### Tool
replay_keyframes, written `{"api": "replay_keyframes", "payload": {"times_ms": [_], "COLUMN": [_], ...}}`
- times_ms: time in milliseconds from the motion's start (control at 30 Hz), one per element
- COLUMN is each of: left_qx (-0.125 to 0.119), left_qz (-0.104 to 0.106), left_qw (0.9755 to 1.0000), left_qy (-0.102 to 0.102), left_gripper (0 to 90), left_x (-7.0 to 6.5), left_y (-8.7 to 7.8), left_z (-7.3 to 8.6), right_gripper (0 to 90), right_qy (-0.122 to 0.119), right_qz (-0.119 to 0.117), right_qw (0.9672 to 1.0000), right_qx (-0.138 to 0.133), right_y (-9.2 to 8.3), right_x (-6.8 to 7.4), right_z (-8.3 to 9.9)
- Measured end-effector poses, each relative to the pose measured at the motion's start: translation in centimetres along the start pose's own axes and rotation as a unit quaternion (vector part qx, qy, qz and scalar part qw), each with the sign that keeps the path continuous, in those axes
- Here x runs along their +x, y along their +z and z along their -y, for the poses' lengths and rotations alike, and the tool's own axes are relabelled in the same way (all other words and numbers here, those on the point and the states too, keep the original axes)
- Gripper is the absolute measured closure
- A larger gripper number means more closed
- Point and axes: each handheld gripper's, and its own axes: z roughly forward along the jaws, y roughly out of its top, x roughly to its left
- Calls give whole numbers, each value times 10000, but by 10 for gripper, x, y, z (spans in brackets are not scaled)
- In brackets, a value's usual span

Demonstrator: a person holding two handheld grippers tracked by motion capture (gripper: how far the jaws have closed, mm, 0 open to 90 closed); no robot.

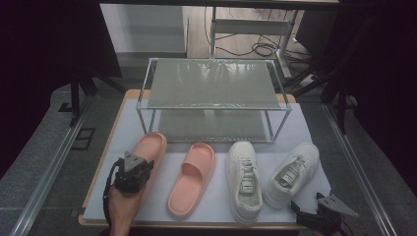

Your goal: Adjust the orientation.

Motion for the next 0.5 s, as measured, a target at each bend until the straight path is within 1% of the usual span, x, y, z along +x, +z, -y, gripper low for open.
{"api": "replay_keyframes", "payload": {"times_ms": [67, 100, 167, 200, 233, 267, 333, 400, 500], "left_qx": [-4, -4, -20, -20, -28, -28, -27, -4, 20], "left_qz": [5, 5, 1, 1, -14, -14, -24, -44, -79], "left_qw": [10000, 10000, 10000, 10000, 10000, 10000, 9999, 9999, 9997], "left_qy": [-11, -11, -50, -50, -80, -80, -107, -157, -213], "left_gripper": [851, 850, 851, 850, 850, 850, 850, 849, 849], "left_x": [-1, -1, -3, -3, -3, -3, -4, -6, -8], "left_y": [5, 5, 14, 14, 20, 20, 26, 37, 50], "left_z": [-5, -5, -12, -12, -16, -16, -20, -26, -32], "right_gripper": [0, 0, 0, 0, 0, 0, 0, 0, 0], "right_qy": [0, -3, -5, -4, -2, -2, -10, -6, -5], "right_qz": [-1, 1, 1, 1, 0, 0, 4, 1, -2], "right_qw": [10000, 10000, 10000, 10000, 10000, 10000, 10000, 10000, 10000], "right_qx": [0, 7, 8, 7, 7, 7, -1, 1, 6], "right_y": [0, 0, 0, 0, 0, 0, 0, 0, 0], "right_x": [0, 0, 0, 0, 0, 0, 0, 0, 0], "right_z": [0, 0, 0, 0, 0, 0, 0, 0, 0]}}
